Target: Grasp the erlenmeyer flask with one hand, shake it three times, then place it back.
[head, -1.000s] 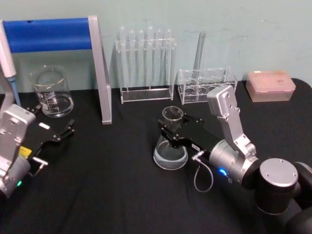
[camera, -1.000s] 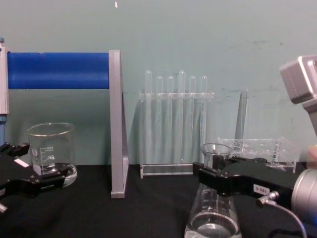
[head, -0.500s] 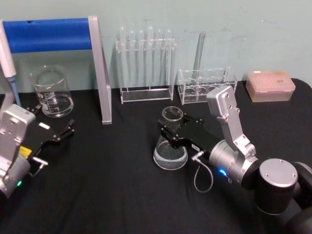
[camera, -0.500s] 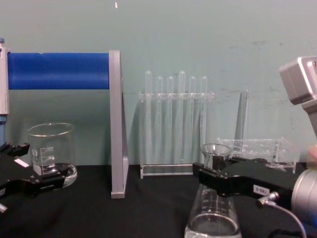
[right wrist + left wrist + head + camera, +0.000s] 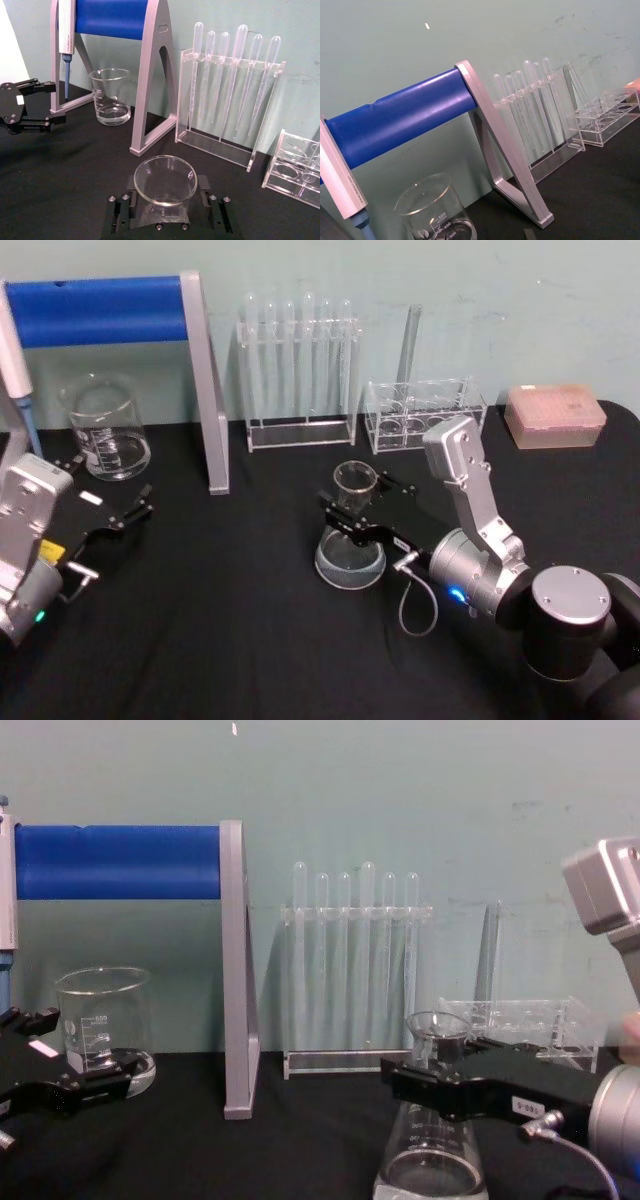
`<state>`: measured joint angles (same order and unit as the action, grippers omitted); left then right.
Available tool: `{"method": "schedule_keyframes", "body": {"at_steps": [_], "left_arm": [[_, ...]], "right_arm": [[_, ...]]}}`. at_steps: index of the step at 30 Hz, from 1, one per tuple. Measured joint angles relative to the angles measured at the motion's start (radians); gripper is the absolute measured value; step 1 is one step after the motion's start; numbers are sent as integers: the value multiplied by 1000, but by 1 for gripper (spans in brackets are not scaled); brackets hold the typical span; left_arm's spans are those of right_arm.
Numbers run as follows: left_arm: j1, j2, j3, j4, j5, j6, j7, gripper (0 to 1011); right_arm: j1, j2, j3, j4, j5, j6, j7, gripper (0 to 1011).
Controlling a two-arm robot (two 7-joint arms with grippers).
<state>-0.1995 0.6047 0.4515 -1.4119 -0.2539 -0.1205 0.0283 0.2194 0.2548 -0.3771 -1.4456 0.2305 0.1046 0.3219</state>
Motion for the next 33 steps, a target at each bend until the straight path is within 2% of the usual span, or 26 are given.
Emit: {"method": "schedule_keyframes", "body": {"at_steps": [4,5,11,21,25,33], "left_arm": [[0,0,0,0,0,0,0,1001],[0,0,0,0,0,0,0,1001],[0,0,0,0,0,0,0,1001],[0,0,0,0,0,0,0,1001],[0,0,0,0,0,0,0,1001],[0,0,0,0,0,0,0,1001]], "right_arm": [[0,0,0,0,0,0,0,824],[0,0,0,0,0,0,0,824],[0,0,0,0,0,-1,0,999],[0,0,0,-1,0,-2,0,1003],[-9,12,7,-18,10,11,9,1002],[-69,75,25,-100,48,49,43,1002]]}}
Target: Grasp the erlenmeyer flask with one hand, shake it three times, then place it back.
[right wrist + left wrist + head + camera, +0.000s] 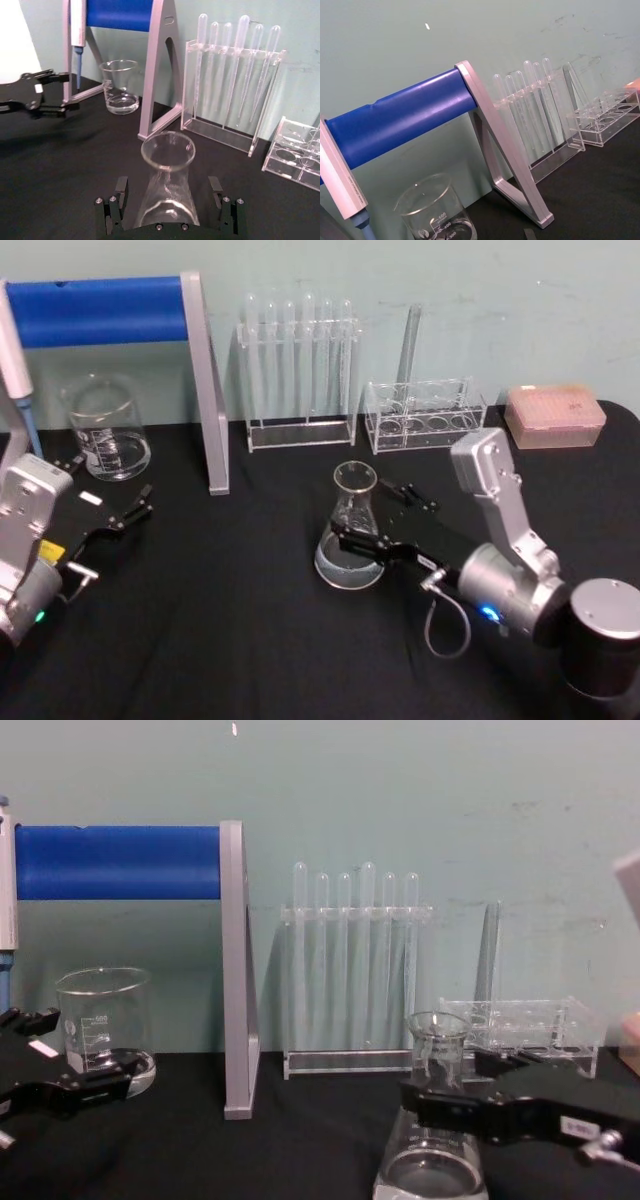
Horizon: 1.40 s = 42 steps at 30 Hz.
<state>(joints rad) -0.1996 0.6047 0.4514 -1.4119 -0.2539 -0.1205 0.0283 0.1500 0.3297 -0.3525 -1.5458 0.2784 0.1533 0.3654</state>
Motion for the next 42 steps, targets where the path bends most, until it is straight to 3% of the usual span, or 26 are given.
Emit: {"method": "schedule_keyframes", "body": {"at_steps": [12,24,29,32,36,37,40,41,42], "left_arm": [[0,0,0,0,0,0,0,1001],[0,0,0,0,0,0,0,1001],[0,0,0,0,0,0,0,1001],[0,0,0,0,0,0,0,1001],[0,0,0,0,0,0,0,1001],[0,0,0,0,0,0,0,1001],[0,0,0,0,0,0,0,1001],[0,0,0,0,0,0,0,1001],[0,0,0,0,0,0,0,1001]], "right_arm": [[-104,121,41,-148,45,45,15,1003],[-147,156,129,-185,53,37,-64,1002],[-124,134,158,-159,7,25,-134,1003],[-85,95,160,-112,-66,2,-217,1002],[-35,49,137,-36,-175,-36,-316,1003],[-35,49,137,-36,-175,-36,-316,1002],[3,24,105,28,-268,-70,-376,1003],[3,24,105,28,-268,-70,-376,1003],[16,18,91,52,-306,-84,-400,1002]]}}
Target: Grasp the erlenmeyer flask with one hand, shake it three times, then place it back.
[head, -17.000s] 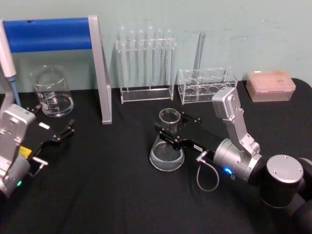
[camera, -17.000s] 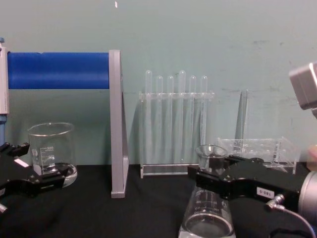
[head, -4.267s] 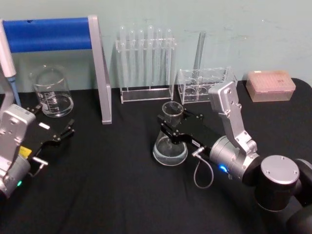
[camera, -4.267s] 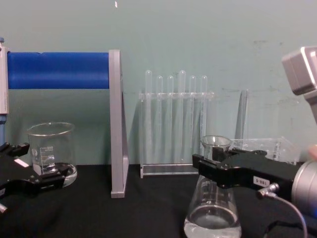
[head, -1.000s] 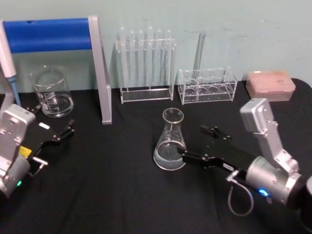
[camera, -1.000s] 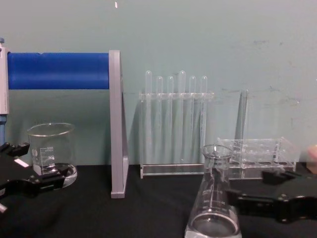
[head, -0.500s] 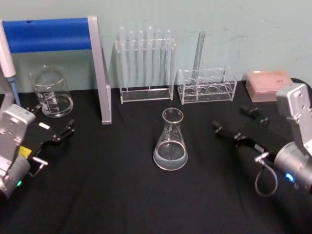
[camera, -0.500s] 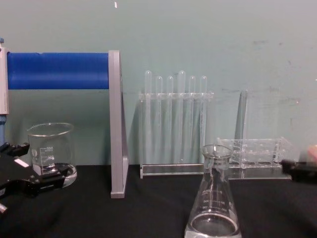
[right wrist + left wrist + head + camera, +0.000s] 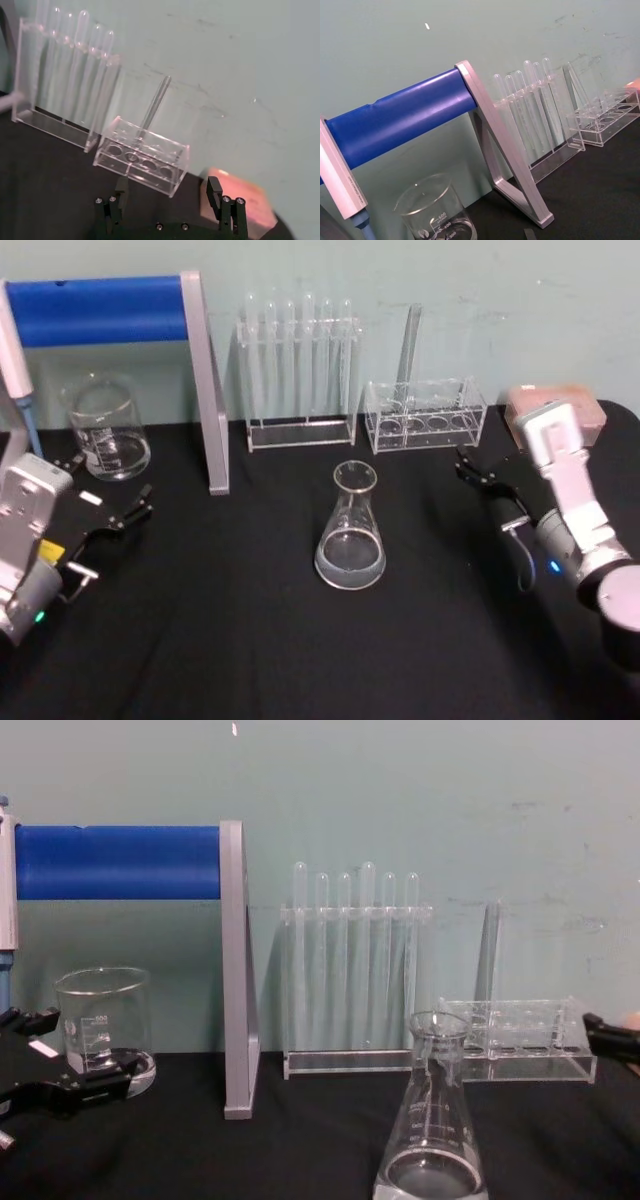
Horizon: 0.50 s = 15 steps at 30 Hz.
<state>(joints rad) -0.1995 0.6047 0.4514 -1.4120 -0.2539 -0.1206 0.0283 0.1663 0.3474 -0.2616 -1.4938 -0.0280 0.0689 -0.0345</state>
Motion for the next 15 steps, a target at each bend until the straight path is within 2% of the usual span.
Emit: {"method": "schedule_keyframes", "body": {"at_steps": [2,7,9,15], "left_arm": [[0,0,0,0,0,0,0,1001],[0,0,0,0,0,0,0,1001],[0,0,0,0,0,0,0,1001],[0,0,0,0,0,0,0,1001]], "right_arm": [[17,-7,-19,31,-56,-20,-30,1003],[32,-16,-43,64,-132,-42,-67,1003],[34,-18,-46,70,-145,-46,-73,1003],[34,-17,-45,69,-140,-46,-72,1003]]}}
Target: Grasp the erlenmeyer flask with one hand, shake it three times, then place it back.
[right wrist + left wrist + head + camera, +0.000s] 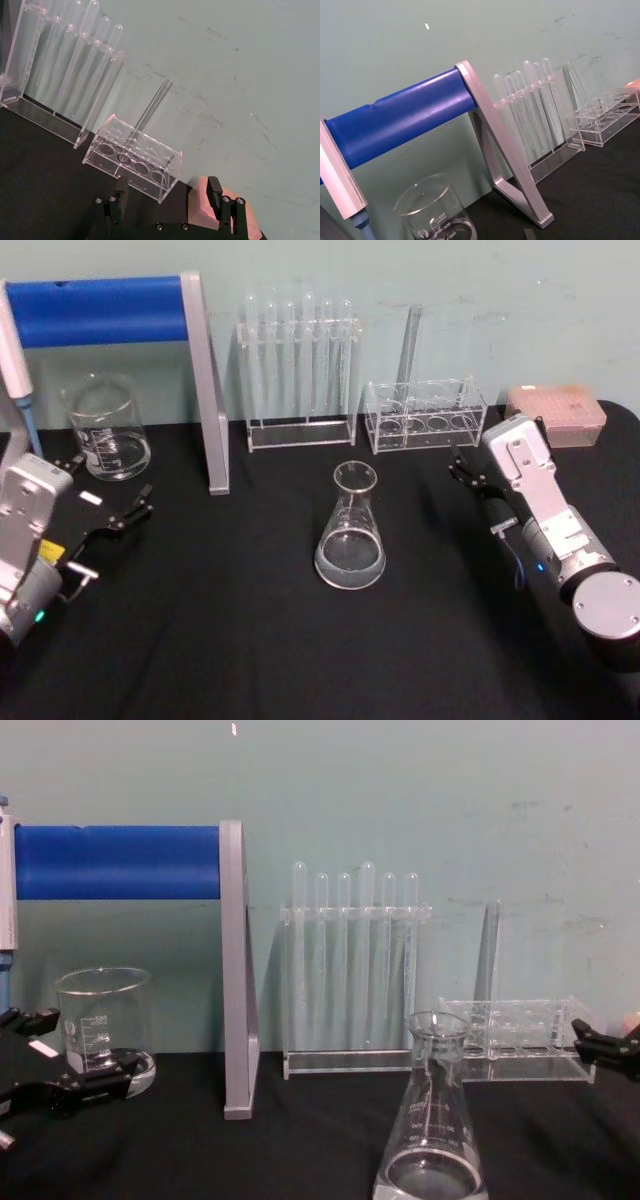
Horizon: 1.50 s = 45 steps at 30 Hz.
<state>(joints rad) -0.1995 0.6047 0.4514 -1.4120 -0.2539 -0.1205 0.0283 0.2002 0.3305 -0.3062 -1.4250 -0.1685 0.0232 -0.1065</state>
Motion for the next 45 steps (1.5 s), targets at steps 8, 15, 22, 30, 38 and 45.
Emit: {"method": "schedule_keyframes", "body": {"at_steps": [8,15,22,30,38,45], "left_arm": [[0,0,0,0,0,0,0,1001],[0,0,0,0,0,0,0,1001],[0,0,0,0,0,0,0,1001],[0,0,0,0,0,0,0,1001],[0,0,0,0,0,0,0,1001],[0,0,0,0,0,0,0,1001]], "right_arm": [[-1,1,1,-3,6,2,3,1003],[-1,1,2,-4,9,3,4,1003],[-2,2,3,-5,11,4,5,1003],[-2,2,3,-6,12,4,6,1003],[-2,2,3,-6,13,5,6,1003],[-2,2,3,-6,13,5,6,1003]]}}
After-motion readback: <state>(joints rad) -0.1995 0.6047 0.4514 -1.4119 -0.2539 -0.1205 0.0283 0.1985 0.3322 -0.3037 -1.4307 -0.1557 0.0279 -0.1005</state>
